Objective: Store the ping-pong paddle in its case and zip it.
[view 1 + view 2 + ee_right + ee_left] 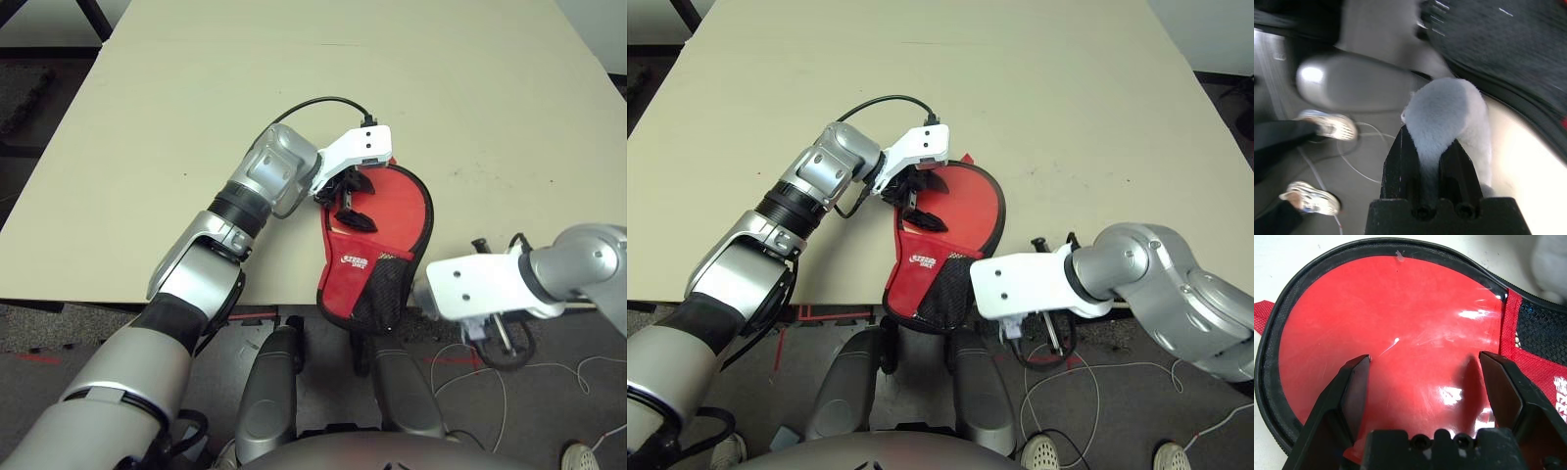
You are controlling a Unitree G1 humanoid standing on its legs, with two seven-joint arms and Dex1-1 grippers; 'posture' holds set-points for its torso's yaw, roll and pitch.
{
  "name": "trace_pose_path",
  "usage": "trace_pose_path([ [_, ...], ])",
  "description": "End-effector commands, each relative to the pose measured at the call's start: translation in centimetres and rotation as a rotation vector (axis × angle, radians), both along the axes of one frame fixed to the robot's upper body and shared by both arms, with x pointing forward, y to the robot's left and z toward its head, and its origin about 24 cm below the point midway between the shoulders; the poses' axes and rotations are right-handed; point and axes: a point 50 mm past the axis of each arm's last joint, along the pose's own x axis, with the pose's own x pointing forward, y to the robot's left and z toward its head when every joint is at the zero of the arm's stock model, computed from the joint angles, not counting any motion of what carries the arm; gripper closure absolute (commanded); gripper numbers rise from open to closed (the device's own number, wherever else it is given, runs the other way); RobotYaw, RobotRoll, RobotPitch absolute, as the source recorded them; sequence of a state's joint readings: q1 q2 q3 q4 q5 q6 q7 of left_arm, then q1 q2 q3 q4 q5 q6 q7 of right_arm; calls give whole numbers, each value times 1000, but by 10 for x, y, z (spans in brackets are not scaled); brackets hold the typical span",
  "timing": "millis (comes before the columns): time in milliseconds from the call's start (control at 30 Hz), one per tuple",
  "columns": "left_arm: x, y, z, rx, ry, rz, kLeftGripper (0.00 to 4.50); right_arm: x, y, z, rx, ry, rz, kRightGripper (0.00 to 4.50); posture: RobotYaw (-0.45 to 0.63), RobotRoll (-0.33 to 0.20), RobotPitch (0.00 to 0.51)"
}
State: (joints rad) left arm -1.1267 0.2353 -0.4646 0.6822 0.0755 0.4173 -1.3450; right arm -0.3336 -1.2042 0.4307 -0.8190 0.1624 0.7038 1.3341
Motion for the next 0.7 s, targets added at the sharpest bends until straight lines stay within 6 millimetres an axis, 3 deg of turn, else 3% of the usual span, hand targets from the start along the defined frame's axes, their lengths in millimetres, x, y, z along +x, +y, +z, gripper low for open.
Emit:
trace_pose_path([
  [33,3,21,-41,154,82,131,0,-21,5,-12,7,187,112,4366,-90,0,311],
  [267,3,21,-41,148,81,133,0,-16,5,-6,-2,175,87,4366,-85,0,310],
  [300,3,21,-41,147,80,133,0,-14,3,-5,-9,176,71,3622,-84,0,309],
  [467,1,23,-38,128,78,129,0,-2,-16,26,-13,205,-56,1778,-75,0,305],
  [600,0,28,-35,110,72,136,0,20,-37,71,52,201,-202,278,-66,0,300],
  [633,0,29,-34,103,66,142,0,33,-42,87,106,158,-273,15,-64,0,297],
  [700,0,31,-33,92,59,153,0,50,-49,105,186,103,-369,15,-61,0,294],
])
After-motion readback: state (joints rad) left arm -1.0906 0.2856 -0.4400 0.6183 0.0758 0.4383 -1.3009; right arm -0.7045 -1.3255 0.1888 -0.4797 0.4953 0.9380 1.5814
